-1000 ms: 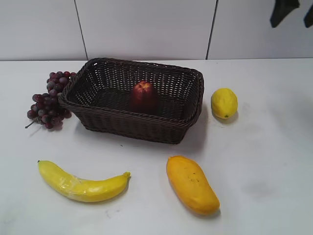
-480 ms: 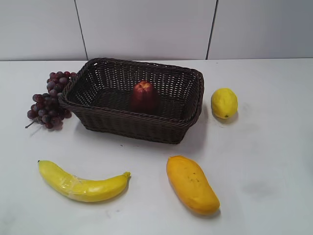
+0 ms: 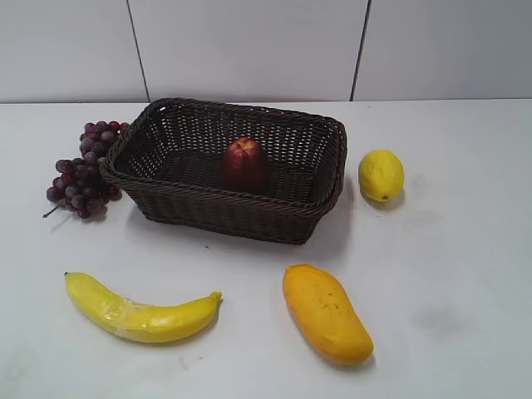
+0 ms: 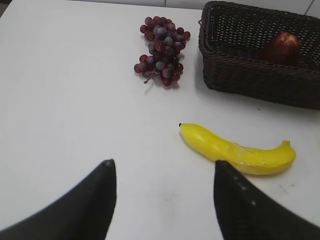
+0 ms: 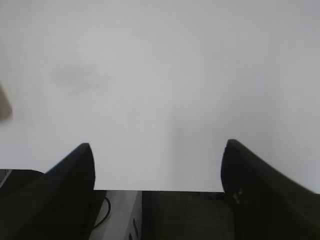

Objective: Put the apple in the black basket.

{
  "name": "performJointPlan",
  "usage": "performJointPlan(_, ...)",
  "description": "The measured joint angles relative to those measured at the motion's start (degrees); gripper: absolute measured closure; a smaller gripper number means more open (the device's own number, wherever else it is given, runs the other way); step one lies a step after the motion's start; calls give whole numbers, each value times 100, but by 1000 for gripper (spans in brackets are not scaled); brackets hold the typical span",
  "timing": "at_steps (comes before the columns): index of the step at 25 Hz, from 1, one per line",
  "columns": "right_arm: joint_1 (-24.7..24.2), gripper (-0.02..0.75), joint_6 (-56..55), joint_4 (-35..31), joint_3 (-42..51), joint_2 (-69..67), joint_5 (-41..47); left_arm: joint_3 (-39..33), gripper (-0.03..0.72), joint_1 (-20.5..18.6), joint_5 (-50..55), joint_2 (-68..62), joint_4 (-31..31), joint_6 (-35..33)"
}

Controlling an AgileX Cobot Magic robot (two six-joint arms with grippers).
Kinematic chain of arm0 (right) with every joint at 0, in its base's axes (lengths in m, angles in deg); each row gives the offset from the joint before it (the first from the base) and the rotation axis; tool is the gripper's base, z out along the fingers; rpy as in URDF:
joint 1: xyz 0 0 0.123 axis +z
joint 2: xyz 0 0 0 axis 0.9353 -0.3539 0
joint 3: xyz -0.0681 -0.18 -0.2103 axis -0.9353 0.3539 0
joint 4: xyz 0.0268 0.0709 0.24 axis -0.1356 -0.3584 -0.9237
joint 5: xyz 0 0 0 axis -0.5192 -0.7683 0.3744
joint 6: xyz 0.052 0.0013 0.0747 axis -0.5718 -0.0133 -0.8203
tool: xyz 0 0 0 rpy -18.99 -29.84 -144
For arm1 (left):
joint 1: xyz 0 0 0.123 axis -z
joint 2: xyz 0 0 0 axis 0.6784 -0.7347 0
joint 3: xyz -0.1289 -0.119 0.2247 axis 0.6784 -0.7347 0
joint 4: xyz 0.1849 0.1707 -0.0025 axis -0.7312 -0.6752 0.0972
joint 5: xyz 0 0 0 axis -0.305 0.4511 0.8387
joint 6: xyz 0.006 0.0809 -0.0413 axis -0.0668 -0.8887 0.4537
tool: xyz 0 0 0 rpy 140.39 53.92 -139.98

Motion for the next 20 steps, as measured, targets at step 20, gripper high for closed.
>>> performJointPlan(20,0,164,-12,17,1372,3747,17,0,226,0,0,0,0,0)
